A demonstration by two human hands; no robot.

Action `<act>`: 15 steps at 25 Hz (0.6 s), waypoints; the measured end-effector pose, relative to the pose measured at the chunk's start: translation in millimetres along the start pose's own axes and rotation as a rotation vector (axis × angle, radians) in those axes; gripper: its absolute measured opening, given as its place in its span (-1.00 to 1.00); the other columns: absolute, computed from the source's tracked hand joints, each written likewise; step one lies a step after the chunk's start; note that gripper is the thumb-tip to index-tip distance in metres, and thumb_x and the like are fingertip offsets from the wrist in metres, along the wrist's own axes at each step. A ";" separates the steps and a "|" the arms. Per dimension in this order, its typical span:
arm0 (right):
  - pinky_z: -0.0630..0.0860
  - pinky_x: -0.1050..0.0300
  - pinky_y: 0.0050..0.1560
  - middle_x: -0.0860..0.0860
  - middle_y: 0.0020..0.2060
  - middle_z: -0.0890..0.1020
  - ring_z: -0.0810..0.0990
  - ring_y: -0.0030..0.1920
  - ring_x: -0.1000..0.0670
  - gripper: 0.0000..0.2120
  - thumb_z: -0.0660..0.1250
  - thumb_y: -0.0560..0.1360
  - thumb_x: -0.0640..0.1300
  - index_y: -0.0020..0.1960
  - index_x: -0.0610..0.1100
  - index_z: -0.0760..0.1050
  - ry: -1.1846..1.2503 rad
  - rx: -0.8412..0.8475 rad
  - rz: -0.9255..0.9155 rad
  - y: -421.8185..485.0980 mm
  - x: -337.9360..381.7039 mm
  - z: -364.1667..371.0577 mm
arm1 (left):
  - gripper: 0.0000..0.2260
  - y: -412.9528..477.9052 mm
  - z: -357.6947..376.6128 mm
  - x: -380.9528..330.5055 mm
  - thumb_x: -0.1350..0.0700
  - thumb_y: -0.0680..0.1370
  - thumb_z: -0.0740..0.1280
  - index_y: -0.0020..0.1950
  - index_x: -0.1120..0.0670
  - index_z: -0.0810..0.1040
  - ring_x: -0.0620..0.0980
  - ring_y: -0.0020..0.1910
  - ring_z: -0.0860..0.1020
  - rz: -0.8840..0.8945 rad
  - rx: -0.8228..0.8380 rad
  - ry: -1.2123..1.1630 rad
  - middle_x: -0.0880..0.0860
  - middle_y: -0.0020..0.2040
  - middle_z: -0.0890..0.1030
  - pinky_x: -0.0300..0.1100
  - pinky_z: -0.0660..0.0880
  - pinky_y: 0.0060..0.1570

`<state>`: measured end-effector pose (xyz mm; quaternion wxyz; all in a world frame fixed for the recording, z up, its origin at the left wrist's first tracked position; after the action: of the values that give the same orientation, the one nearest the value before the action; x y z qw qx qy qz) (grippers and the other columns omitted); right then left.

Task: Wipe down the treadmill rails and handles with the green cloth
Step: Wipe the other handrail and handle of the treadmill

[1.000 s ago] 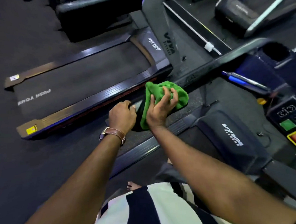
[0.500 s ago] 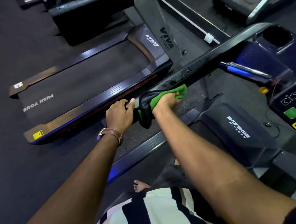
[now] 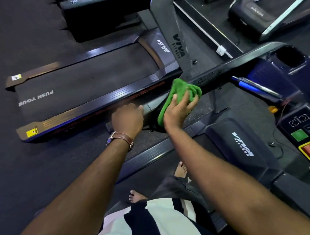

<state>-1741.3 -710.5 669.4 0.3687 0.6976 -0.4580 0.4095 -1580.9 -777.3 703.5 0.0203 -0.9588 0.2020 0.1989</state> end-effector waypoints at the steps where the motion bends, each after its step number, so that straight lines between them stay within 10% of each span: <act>1: 0.25 0.02 0.46 -0.27 0.51 0.07 0.14 0.50 -0.27 -0.57 0.22 0.61 -0.10 0.45 -0.16 0.34 -0.095 0.116 -0.196 -16.7 -1.0 -1.0 | -0.60 1.2 2.0 -5.8 -0.14 0.60 0.12 0.08 0.13 0.57 0.21 0.04 0.54 -0.003 0.003 0.051 0.16 0.00 0.63 0.00 0.39 0.00; 4: 0.12 -0.36 0.46 -0.23 0.49 0.22 0.01 0.53 -0.38 -0.59 0.24 0.55 -0.21 0.40 -0.12 0.42 -0.277 0.369 -0.617 -30.5 -11.1 -13.0 | -0.59 11.2 5.4 -19.8 -0.13 0.59 0.12 0.00 0.19 0.55 0.26 0.04 0.53 0.002 0.064 0.098 0.21 -0.01 0.62 0.02 0.40 -0.02; 8: 0.18 -0.47 0.34 -0.12 0.27 0.50 0.34 0.42 -0.27 -0.66 0.18 0.56 0.04 0.21 -0.09 0.54 -0.646 0.352 -0.670 45.2 16.4 -17.5 | -0.64 19.6 10.9 -29.7 -0.06 0.60 0.12 0.03 0.20 0.54 0.26 0.06 0.53 0.031 0.111 0.071 0.22 0.03 0.61 0.02 0.39 0.00; 15: 0.50 0.07 0.05 0.04 0.06 0.63 0.59 0.10 -0.05 -0.59 0.27 0.48 0.28 0.10 0.00 0.61 -0.730 1.009 -0.635 56.0 73.7 11.9 | -0.74 23.8 10.7 -35.7 0.03 0.56 0.12 -0.05 0.14 0.54 0.24 0.03 0.54 0.035 0.118 -0.001 0.18 0.00 0.62 0.02 0.39 -0.04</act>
<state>-1773.1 -763.2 739.5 -0.0759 0.9766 -0.0806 0.1841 -1624.3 -784.3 708.5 0.0734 -0.9521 0.2302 0.1877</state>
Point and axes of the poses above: each hand's wrist, its own y-axis towards the middle knuckle, its own z-axis out of the palm, x = y × z, the point moved 3 cm from there along y, towards the middle knuckle
